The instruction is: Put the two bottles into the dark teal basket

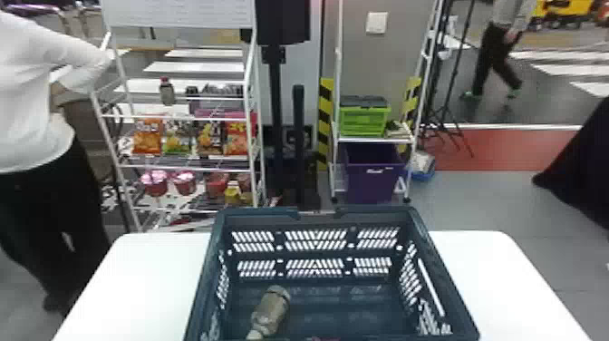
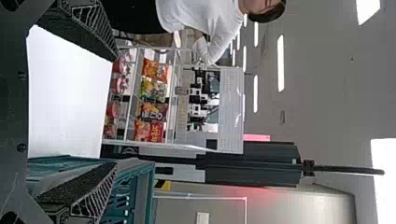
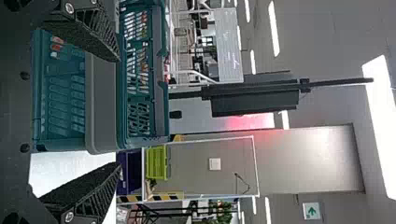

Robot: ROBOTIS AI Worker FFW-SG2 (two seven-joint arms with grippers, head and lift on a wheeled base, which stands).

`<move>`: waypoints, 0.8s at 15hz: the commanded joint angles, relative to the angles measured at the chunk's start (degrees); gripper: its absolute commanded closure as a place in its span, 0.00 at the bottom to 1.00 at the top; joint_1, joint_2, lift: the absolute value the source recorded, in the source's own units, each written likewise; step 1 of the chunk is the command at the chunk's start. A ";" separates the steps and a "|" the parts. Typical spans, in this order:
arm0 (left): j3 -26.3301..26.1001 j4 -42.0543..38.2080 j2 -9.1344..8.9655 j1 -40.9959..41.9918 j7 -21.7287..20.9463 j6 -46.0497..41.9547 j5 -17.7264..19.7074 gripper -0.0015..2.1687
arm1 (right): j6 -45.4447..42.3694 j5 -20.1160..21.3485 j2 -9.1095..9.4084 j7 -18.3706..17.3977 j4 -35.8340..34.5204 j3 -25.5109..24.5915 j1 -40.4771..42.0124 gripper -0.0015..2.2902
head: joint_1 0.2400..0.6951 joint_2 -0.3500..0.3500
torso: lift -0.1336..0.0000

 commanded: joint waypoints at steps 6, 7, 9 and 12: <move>-0.70 0.49 0.00 0.11 -0.06 -0.05 -0.50 0.04 | 0.07 0.50 0.05 0.09 -0.46 0.17 0.02 0.04 | 0.57 0.50 | 1.00; -0.70 0.49 0.00 0.11 -0.06 -0.05 -0.50 0.04 | 0.07 0.50 0.05 0.09 -0.55 0.17 0.11 0.04 | 0.57 0.50 | 1.00; -0.70 0.66 0.00 0.20 -0.14 -0.05 -0.50 0.04 | 0.07 0.59 0.05 0.09 -0.73 0.17 0.20 0.04 | 0.57 0.50 | 1.00; -1.23 1.10 0.00 0.20 -0.06 -0.23 -0.76 0.04 | 0.07 0.67 0.05 0.09 -0.99 0.17 0.46 0.04 | 0.57 0.50 | 1.00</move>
